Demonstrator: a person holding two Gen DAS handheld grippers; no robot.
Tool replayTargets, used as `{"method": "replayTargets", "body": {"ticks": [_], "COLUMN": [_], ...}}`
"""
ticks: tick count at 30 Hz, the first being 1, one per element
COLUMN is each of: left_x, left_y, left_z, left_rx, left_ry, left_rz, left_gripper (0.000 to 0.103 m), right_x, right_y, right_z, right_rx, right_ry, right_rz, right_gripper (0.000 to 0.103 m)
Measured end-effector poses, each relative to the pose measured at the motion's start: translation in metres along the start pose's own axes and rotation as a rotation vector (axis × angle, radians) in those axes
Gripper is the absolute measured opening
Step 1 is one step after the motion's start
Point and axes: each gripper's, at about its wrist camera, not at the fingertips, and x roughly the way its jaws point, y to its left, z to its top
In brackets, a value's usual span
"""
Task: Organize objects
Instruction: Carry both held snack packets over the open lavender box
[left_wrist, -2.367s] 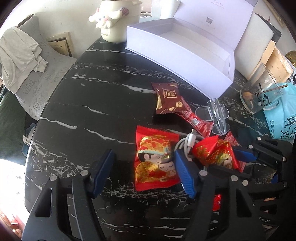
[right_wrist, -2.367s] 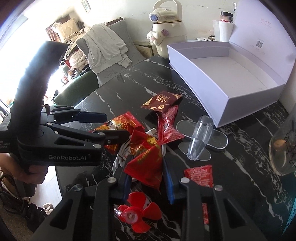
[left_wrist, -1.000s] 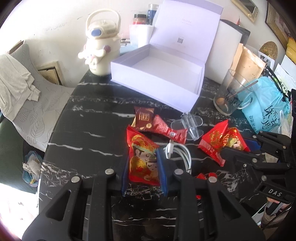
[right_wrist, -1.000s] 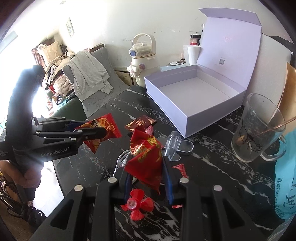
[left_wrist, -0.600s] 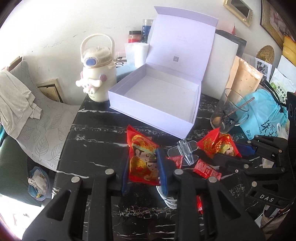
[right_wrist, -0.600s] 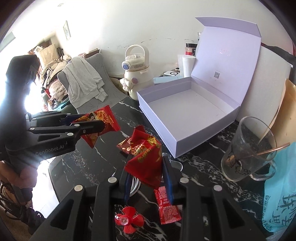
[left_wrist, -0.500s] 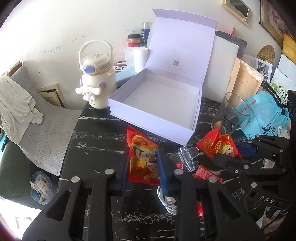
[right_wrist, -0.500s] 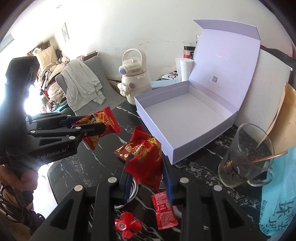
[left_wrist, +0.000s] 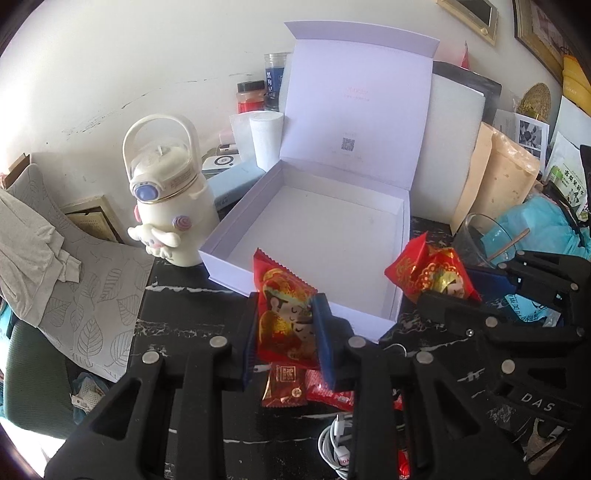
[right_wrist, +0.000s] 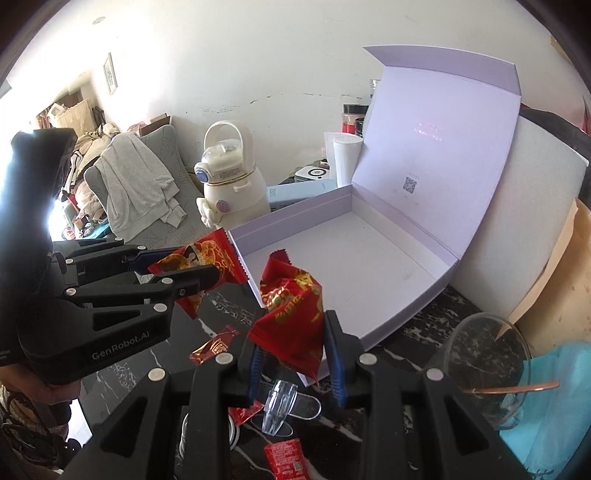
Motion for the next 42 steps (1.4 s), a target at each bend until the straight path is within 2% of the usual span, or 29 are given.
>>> {"method": "replayTargets", "body": {"ticks": [8,20,42], "left_x": [0.040,0.102,0.179], "left_y": [0.004,0.010,0.004], "left_z": [0.023,0.054,0.100], "left_rx": [0.018,0.051,0.142], "left_ry": [0.023,0.055,0.107], "left_rz": [-0.003,0.031,0.036], "left_gripper": [0.026,0.026,0.026], "right_x": [0.030,0.074,0.127], "right_y": [-0.021,-0.044,-0.072], "right_z": [0.021,0.048,0.074], "right_rx": [0.030,0.089,0.148], "right_ry": [0.019,0.066,0.117], "right_rz": [-0.045,-0.125,-0.237], "right_gripper": [0.029,0.029,0.029]}}
